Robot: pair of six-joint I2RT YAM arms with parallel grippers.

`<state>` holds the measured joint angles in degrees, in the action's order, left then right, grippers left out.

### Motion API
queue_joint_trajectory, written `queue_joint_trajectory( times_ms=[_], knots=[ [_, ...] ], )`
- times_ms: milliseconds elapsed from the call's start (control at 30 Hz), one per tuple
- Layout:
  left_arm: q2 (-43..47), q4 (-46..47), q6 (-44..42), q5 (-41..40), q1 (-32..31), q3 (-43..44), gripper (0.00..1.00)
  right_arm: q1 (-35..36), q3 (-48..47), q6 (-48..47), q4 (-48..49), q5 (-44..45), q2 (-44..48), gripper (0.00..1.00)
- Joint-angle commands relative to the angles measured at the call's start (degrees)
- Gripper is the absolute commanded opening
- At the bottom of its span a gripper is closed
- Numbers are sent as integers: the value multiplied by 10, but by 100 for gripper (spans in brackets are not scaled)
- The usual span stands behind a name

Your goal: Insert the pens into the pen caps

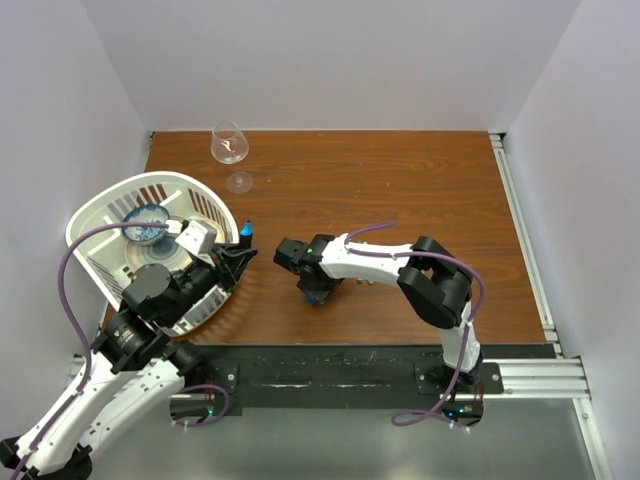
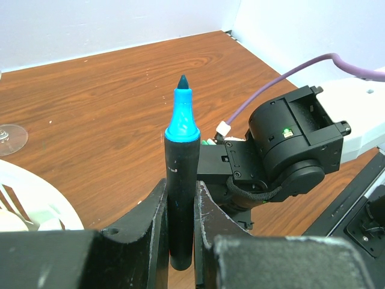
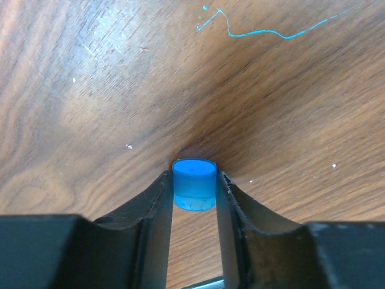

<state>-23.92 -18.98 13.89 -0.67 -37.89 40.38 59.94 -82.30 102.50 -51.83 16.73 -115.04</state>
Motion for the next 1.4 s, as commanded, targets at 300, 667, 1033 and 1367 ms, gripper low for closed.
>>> queue_joint_trajectory(
  times_ms=[300,667,1033,1367],
  knots=[
    [-23,22,25,47,3,1,0,-11,118,-248,158,81,95,0],
    [-50,57,133,137,3,-52,0,-11,232,-437,322,87,290,0],
    [-105,203,213,197,2,-141,0,-11,162,-533,393,116,409,0],
    [-137,248,221,201,1,-151,0,-11,124,-542,424,91,386,0]
  ],
)
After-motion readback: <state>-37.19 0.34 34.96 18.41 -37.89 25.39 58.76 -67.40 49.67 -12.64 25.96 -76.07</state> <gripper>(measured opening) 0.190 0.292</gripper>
